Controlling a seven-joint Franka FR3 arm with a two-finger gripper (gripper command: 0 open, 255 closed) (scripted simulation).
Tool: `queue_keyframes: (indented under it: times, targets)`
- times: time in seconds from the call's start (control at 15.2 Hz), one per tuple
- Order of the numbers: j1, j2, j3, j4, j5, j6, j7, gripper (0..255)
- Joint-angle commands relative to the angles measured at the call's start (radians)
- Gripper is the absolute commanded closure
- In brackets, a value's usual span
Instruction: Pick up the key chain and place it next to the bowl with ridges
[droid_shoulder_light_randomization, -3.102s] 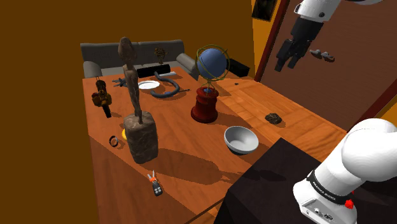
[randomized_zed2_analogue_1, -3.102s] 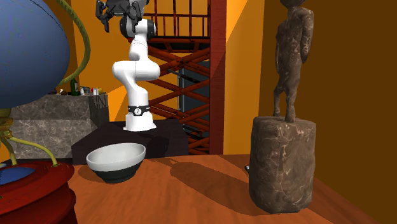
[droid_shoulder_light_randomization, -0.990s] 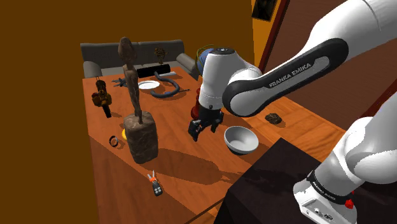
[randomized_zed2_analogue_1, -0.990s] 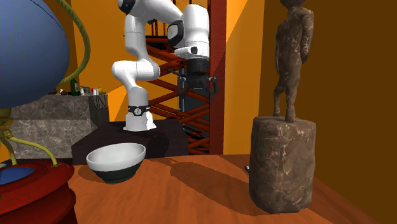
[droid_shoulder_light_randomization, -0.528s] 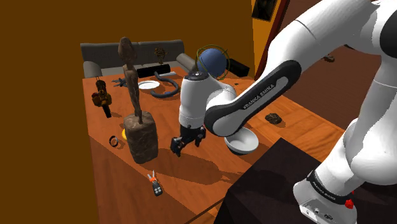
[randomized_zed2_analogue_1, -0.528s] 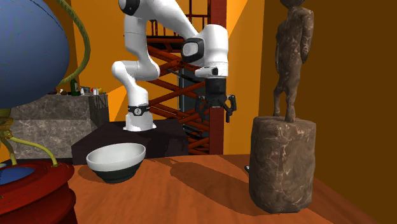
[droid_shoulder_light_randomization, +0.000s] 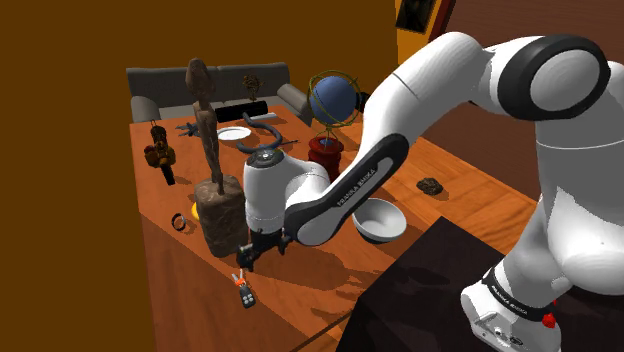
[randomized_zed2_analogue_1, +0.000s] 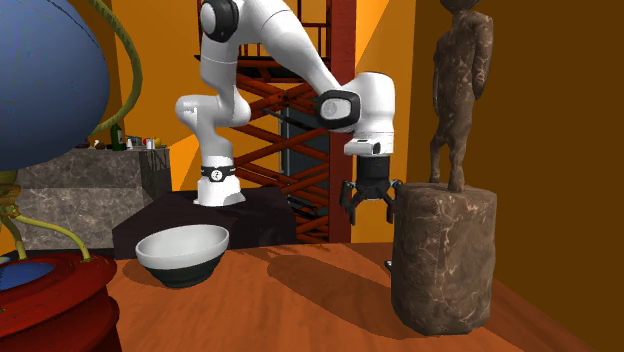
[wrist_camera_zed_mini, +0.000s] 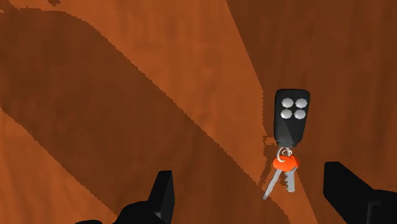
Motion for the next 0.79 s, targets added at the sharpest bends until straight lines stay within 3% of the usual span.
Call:
queue_keyframes:
  times: [0.0,0.33,0.73]
  targets:
    - [0.036,0.078,-0.019,0.075,-0.022,-0.004,0.022,0]
    - [0.126,0.272,-0.055,0.291,-0.049,-0.035,0.054,0]
    - [0.145,0.340,-0.075,0.332,-0.064,-0.007,0.062,0]
